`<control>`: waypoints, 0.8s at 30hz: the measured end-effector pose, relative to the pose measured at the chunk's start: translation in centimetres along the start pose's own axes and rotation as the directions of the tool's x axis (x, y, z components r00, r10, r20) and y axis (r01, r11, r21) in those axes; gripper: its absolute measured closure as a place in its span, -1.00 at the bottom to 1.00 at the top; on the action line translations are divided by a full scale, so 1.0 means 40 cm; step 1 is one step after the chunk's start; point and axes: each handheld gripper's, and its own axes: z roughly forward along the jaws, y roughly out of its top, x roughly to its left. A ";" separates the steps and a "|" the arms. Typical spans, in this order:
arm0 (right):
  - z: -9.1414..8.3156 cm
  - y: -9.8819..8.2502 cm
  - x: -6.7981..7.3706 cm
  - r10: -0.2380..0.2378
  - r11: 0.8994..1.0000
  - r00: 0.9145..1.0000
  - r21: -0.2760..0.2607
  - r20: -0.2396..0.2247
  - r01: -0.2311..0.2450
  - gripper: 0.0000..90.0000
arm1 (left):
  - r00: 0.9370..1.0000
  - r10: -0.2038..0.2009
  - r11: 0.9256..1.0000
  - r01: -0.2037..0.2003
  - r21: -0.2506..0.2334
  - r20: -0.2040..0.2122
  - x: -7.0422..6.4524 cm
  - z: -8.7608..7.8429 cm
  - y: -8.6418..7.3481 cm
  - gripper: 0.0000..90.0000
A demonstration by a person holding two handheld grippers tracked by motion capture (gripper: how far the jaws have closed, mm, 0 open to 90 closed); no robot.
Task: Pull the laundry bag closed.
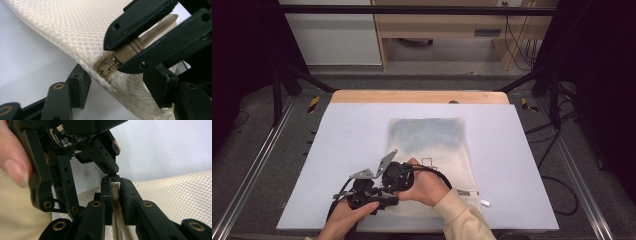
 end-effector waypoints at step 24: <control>-0.001 -0.001 -0.001 0.000 1.000 1.000 -0.004 0.000 0.000 0.82 | 0.999 0.008 1.000 -0.008 0.005 0.038 0.014 0.012 0.002 0.36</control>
